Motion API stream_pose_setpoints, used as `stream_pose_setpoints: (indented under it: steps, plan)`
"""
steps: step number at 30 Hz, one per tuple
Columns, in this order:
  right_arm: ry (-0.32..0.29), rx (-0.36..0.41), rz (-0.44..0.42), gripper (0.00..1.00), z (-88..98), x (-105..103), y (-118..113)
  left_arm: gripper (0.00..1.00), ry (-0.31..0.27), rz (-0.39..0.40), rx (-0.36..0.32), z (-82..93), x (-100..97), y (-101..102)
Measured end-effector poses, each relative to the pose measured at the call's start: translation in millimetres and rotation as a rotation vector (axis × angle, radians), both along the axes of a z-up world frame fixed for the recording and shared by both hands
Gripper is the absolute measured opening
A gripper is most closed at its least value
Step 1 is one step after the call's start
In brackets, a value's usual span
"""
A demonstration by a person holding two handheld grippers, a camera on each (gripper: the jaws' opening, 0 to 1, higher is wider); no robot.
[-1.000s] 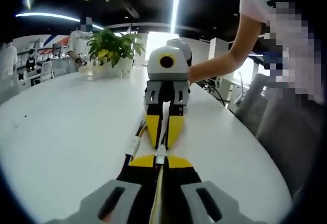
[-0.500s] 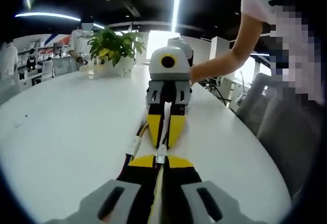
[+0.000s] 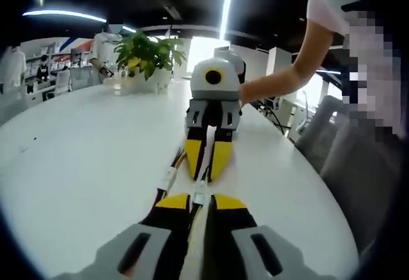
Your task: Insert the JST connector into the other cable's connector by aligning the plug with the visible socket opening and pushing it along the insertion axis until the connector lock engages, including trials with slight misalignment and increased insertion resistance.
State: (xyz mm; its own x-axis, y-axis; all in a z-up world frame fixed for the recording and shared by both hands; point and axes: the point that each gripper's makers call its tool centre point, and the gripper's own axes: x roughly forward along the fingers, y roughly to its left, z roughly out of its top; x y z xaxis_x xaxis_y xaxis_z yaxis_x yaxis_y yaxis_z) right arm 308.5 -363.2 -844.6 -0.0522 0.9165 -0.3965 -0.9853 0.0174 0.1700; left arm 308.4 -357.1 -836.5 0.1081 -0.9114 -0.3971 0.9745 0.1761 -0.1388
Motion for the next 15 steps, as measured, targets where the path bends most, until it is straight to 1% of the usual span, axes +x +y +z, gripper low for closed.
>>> stream_pose_setpoints:
  steps: [5, 6, 7, 9, 10, 15]
  plan:
    - [-0.001, -0.022, -0.002, 0.07, 0.9, -1.3, -4.7, 0.1, 0.002, 0.01, 0.008, 1.5, 0.0, 1.9]
    - [0.0, -0.025, -0.008, 0.08, 1.1, -1.0, -5.6, 0.1, 0.002, 0.011, 0.01, 2.0, -0.1, 2.4]
    - [0.023, -0.027, -0.027, 0.08, 2.0, -0.7, -7.3, 0.1, 0.003, 0.013, 0.011, 3.0, -0.8, 3.0]
    - [0.016, -0.028, -0.036, 0.08, 3.0, 0.1, -9.5, 0.1, 0.002, 0.019, 0.015, 4.2, -0.9, 4.1]
    - [0.019, -0.029, -0.047, 0.08, 4.0, 0.2, -11.1, 0.11, 0.012, 0.03, 0.018, 4.2, 0.0, 5.9]
    - [0.032, -0.011, -0.091, 0.1, 14.6, 1.1, -16.1, 0.15, 0.014, 0.056, 0.027, 9.1, -4.5, 10.1]
